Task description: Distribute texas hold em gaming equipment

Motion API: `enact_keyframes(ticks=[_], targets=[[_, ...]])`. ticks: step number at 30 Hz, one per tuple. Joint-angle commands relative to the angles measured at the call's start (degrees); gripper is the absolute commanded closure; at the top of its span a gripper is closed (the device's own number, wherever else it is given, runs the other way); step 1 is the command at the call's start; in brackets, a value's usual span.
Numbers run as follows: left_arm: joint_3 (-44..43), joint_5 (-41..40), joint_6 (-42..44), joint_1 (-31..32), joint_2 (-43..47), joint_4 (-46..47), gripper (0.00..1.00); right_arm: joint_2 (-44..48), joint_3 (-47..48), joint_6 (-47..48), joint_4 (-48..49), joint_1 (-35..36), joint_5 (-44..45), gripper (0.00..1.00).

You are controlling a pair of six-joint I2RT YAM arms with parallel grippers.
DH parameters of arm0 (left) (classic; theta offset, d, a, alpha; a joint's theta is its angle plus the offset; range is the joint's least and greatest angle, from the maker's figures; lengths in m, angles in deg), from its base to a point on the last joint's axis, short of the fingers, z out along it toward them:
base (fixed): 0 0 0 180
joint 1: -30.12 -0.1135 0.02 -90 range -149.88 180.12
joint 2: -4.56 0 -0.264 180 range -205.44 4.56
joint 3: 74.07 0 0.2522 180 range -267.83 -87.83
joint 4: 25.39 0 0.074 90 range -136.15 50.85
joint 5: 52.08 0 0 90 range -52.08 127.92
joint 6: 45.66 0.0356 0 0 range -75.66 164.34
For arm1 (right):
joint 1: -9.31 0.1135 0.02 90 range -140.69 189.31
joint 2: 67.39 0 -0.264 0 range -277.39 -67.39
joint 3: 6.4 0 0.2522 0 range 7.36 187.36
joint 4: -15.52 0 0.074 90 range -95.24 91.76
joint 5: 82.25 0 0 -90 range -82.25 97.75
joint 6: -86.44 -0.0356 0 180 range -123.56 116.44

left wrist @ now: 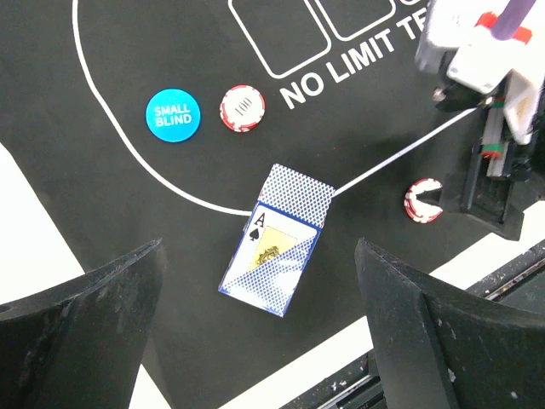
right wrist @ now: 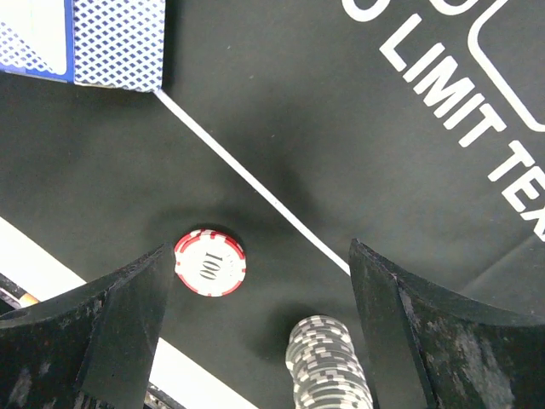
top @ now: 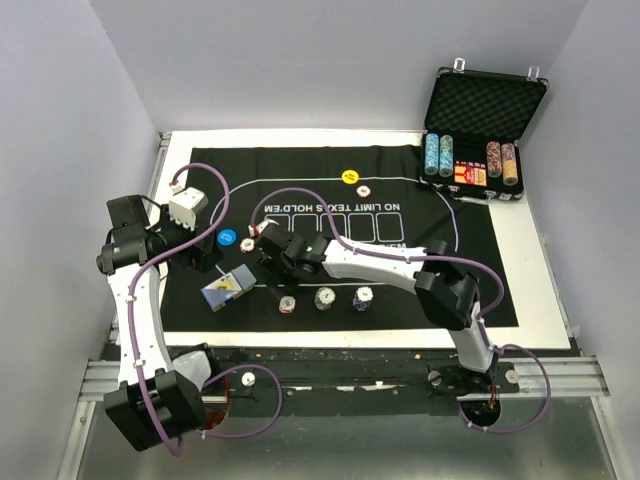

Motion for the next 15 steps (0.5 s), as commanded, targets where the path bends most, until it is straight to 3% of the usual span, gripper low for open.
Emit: enact_keyframes(ticks=[1,15], targets=[[0.87,0.86,-0.02,-0.34,1.33,-0.77,0.01,-2.19,-0.91,-1.23,-1.2,1.51,-1.65,0.1],[-0.36,0.6,-0.11,-0.34,0.71,-0.69,0.01,-5.89,-1.88,-2.02,-0.41,3.8,-5.16,0.12]])
